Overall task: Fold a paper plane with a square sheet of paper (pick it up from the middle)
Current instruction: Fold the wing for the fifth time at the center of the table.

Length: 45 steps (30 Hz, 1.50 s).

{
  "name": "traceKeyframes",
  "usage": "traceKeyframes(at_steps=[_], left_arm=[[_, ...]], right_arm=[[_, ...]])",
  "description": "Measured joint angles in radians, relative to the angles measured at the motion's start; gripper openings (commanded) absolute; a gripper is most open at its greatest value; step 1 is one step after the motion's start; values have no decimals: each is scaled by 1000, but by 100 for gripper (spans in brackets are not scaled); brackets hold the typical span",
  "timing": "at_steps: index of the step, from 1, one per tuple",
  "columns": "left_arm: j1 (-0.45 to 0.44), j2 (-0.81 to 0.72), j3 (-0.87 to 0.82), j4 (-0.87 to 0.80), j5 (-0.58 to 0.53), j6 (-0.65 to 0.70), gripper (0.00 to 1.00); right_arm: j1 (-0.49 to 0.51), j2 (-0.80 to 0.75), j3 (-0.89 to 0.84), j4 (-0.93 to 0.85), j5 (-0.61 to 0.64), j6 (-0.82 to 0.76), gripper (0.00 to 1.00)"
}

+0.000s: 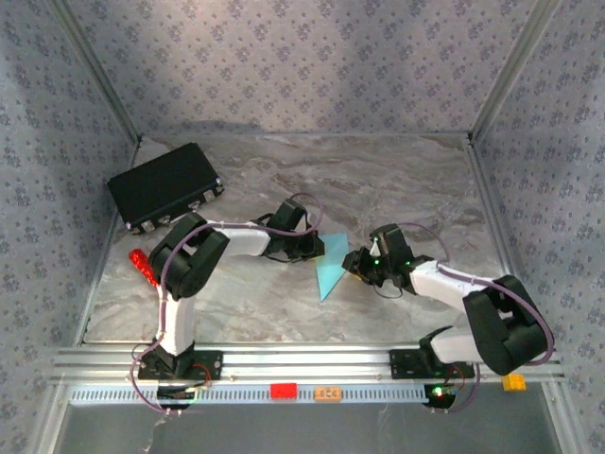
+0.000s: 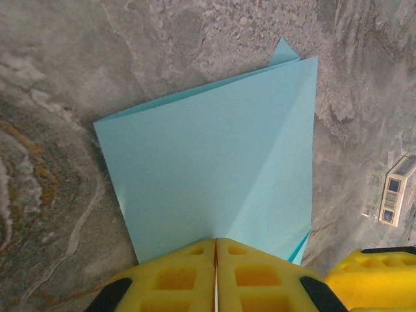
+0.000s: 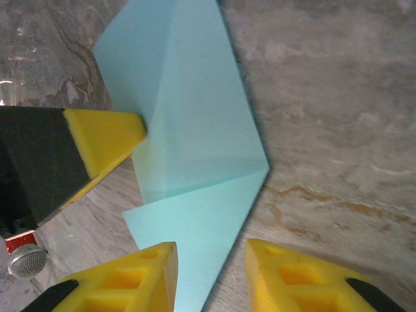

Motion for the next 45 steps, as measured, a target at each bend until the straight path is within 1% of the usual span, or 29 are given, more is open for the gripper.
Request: traceKeyframes(at_steps=[5,11,18,24,31,45], left_arm=[[6,0,-11,23,16,2,8],[6,1,-12,26,19,2,8],[6,1,-13,28,22,2,8],[6,1,-13,30,22,2,8],[6,1,-13,30,22,2,8],[6,2,-14,31,22,1,7]], right_arm=[[-13,42,19,4,-17,0,39],[-33,87,20,14,-35,4,40],[-44,106,19,101,-69,29,32],[-64,107,15,165,-89,31,33],[-85,124,8,228,-142,27,34],[-121,182,8,296,-226,10,34]])
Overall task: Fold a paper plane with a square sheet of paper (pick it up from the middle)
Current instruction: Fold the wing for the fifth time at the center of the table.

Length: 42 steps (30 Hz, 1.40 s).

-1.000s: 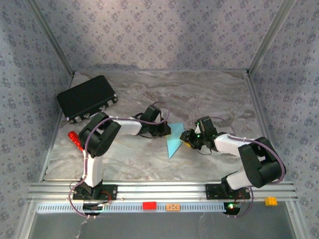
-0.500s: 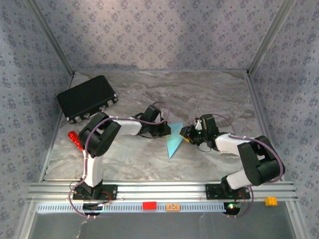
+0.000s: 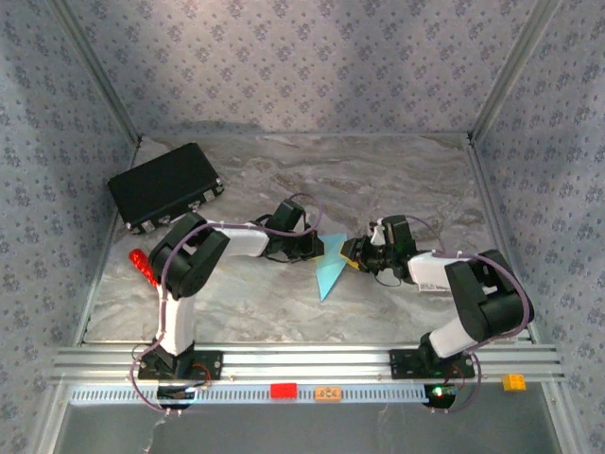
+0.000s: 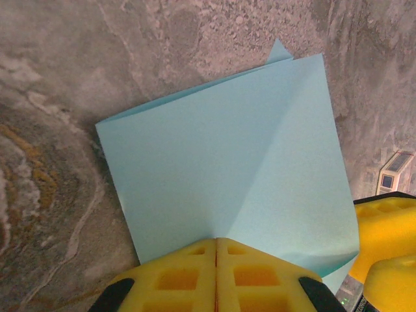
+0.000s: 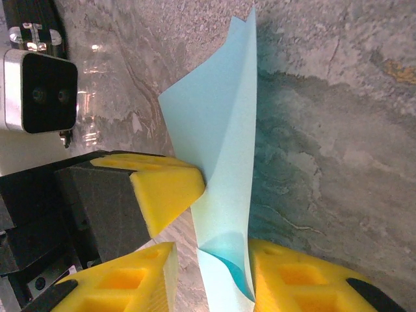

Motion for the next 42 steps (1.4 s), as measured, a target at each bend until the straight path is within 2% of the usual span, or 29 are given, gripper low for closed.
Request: traceKeyframes(at_steps=[7,18,27,32,42], left_arm=[[2,0,-6,13,5,0,7],[4,-7,-16,25,7,-1,11],[4,-46,-21,8,7,-4,27],[4,-80,-21,5,7,-4,24],[-24,-59,-9,0,20,-29,12]], right_arm=[[-8,51,0,21,-29,-18,30],[-9,62,-6,36,-32,-19,13],[0,25,-60,50,16,50,11],[17,-33,-93,51,74,126,12],[66,-96,-116,48,172,217,15]])
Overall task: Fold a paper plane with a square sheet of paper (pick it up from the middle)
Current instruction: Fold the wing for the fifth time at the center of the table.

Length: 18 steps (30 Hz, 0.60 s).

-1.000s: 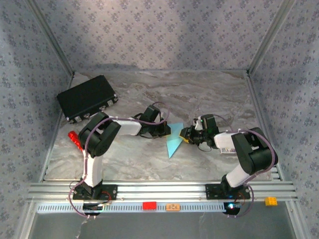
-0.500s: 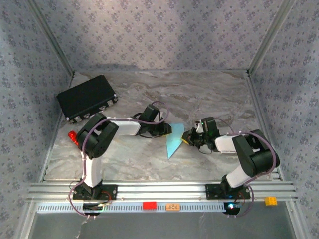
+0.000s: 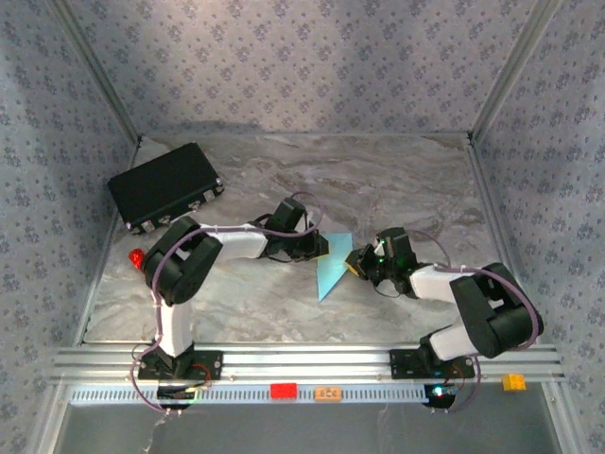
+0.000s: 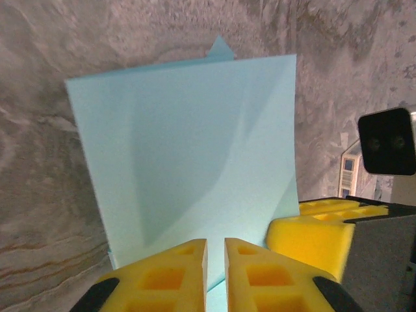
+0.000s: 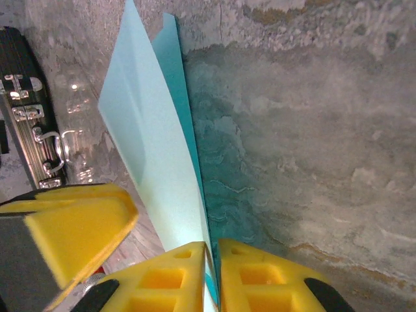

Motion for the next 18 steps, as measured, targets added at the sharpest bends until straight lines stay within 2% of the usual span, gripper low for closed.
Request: traceKeyframes(at_steps=[8,18], left_arm=[[-4,49,9,-47,2,0,7],[-3,49,9,-47,2,0,6]], right_arm=[[6,0,0,2,1,-7,22],[-20,37,23,28,-87,-103,31]])
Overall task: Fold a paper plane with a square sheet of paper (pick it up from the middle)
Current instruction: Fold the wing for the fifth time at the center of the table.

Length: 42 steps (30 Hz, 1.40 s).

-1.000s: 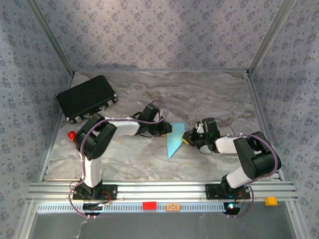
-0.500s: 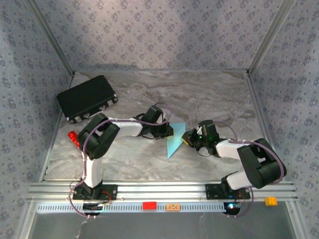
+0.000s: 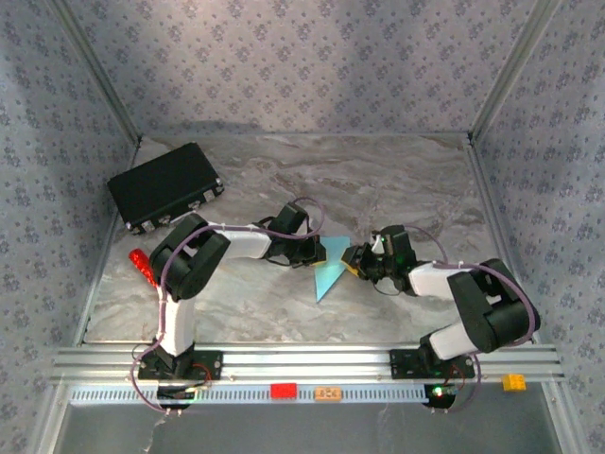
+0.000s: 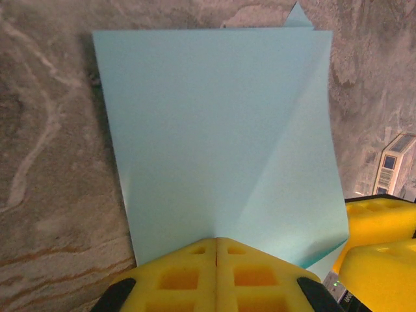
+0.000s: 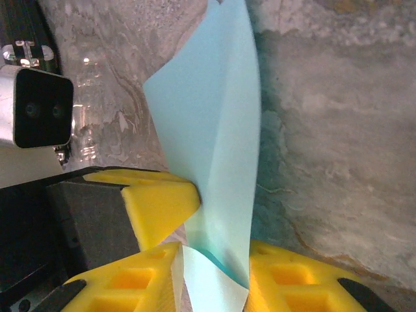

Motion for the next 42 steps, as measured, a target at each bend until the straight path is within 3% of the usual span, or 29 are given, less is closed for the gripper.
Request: traceKeyframes(at_steps=[14,27,34,37,42], left_arm=[[0,0,0,5,0,0,6],[7,0,-5,28,0,-1,7],[11,-18,-31,63,0,-8,22],[12,-61,-54,73,-14,-4,29],[11,-151,-81,80,-41,20,32]], right_arm=[[-54,114,39,69,-121,-76,32],[-96,217,79,98,-204,-125,17],[-98,227,82,101,-212,-136,5],[-98,225,82,101,-201,-122,5],[-98,169,50,121,-129,-31,4]])
